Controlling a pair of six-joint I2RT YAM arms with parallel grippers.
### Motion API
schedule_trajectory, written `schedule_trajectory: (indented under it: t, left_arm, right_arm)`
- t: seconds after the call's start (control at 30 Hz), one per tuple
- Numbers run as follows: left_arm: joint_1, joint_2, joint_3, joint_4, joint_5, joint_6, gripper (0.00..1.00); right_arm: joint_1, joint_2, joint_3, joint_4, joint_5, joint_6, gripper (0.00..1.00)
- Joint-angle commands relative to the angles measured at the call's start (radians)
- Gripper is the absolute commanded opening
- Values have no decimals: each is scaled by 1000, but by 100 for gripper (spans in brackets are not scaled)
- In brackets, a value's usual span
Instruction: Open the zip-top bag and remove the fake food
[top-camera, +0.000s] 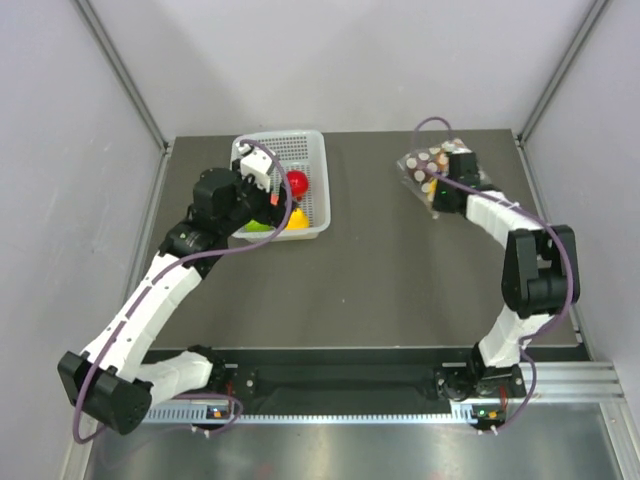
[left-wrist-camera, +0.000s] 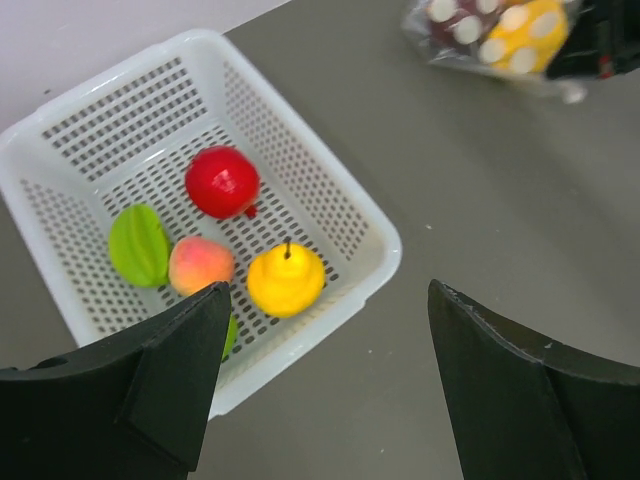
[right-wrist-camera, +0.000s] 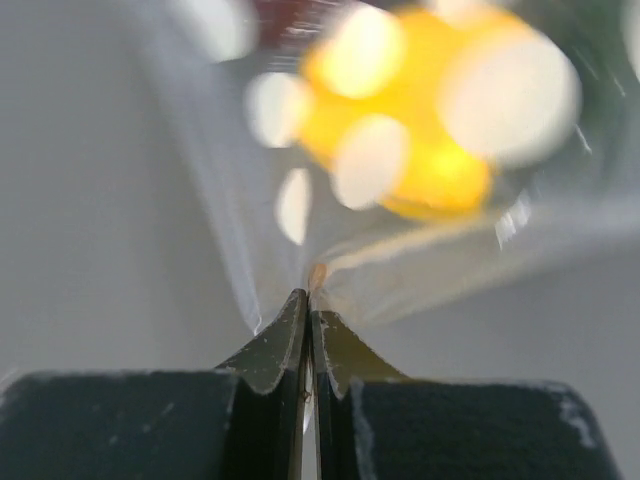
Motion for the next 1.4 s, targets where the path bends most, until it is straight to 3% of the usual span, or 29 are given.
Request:
schedule_trajectory:
  t: [0.0, 0.23, 0.63, 0.67, 0.77, 0.8, 0.9, 1.2, 1.3, 1.37]
  left_arm:
    - [-68, -46, 3, 35, -4, 44, 84]
    - [-193, -71, -9, 30, -51, 36, 84]
    - [-472, -89, -191, 124, -228, -76, 82]
    - [-496, -81, -210, 142, -235, -88, 82]
    - [-523, -39, -257, 231, -219, -122, 81]
    - [-524, -31, -266, 250, -213, -123, 81]
    - [-529, 4, -291, 303, -195, -108, 81]
    - [-593, 123, -449, 542, -237, 57, 75]
    - [-598, 187, -463, 563, -302, -20, 78]
    - [-593, 269, -391, 502, -334, -92, 80]
  right_arm:
    - [182, -112, -50, -15, -32, 44, 0]
    - [466, -182, -74, -25, -101, 111, 0]
    - [672, -351, -260, -23, -173, 186, 1]
    - [670, -370, -271, -28, -163, 188, 4]
    - [670, -446, -288, -79, -91, 177, 37]
    - [670, -489, -288, -99, -71, 164, 54]
    - [670, -584, -284, -182, 18, 153, 72]
    - [669, -851, -327, -308, 141, 211, 86]
    - [663, -893, -322, -336, 170, 217, 88]
    - [661, -903, -310, -357, 190, 216, 89]
